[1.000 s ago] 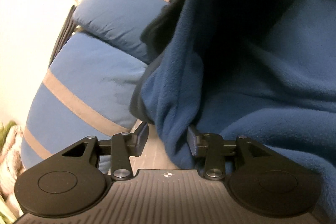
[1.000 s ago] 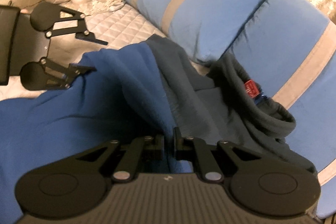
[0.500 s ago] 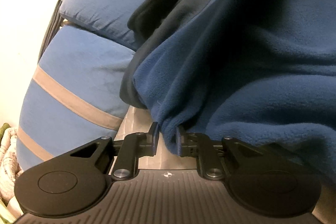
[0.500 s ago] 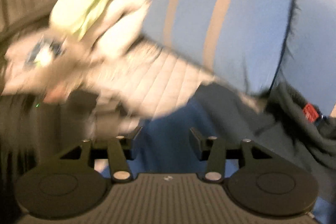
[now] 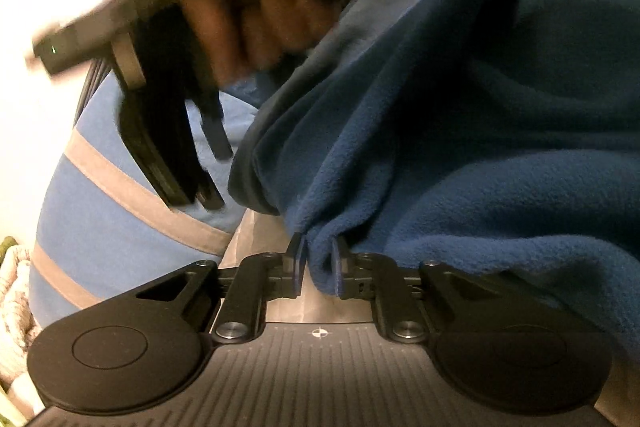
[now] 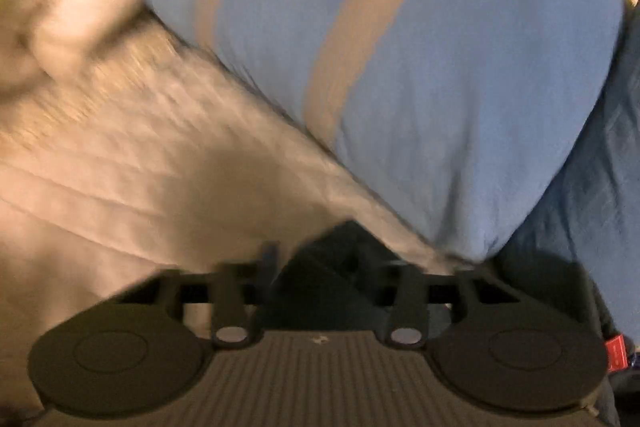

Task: Fold clothes

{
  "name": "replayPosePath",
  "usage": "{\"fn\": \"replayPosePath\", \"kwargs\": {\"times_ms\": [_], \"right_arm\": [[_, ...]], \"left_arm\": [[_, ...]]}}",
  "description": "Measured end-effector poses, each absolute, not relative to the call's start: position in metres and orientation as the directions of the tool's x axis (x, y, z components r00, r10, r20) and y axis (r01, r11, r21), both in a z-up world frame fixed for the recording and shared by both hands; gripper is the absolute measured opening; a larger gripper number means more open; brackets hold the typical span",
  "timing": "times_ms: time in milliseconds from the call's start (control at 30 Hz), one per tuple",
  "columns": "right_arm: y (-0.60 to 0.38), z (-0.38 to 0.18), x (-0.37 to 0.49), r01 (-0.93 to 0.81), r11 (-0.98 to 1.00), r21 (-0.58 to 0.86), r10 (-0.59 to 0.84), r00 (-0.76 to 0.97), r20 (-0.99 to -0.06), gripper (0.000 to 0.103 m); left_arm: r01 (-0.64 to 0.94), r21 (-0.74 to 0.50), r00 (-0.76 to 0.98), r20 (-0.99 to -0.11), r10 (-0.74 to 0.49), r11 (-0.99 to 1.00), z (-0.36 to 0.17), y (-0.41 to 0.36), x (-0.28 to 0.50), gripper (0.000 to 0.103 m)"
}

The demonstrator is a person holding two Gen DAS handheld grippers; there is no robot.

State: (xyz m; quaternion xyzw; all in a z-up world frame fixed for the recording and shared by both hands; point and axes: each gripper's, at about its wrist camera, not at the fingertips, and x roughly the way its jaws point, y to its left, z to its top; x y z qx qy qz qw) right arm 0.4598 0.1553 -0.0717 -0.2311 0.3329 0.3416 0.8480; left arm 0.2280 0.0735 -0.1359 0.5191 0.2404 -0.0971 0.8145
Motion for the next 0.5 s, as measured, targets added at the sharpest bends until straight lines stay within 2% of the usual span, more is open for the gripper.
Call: {"fn": "replayPosePath", "kwargs": {"times_ms": [100,367,500], "right_arm": [[0.150,-0.073,0.473,-0.681,0.723,-0.119,0.408,0.559,-0.722,0.009],[0.077,-0.062,0.529,-0.485,0.847,0.219,0.492,0.559,-0.668,0.006],[0.059,-0.070,0.542,-0.415,0.866,0.281,0.487,0.564,-0.667,0.005]], "left_arm": [[0.392,0.775,0.865,-0.494,0.088,0.495,-0.129,0.077,0.232,0.008],[0.370,0.712,0.840,-0.531,0.113,0.597,-0.115,0.088,0.240,0.005],[0.369,0.693,0.818,-0.558,0.137,0.619,-0.115,0.088,0.242,0.004]]}}
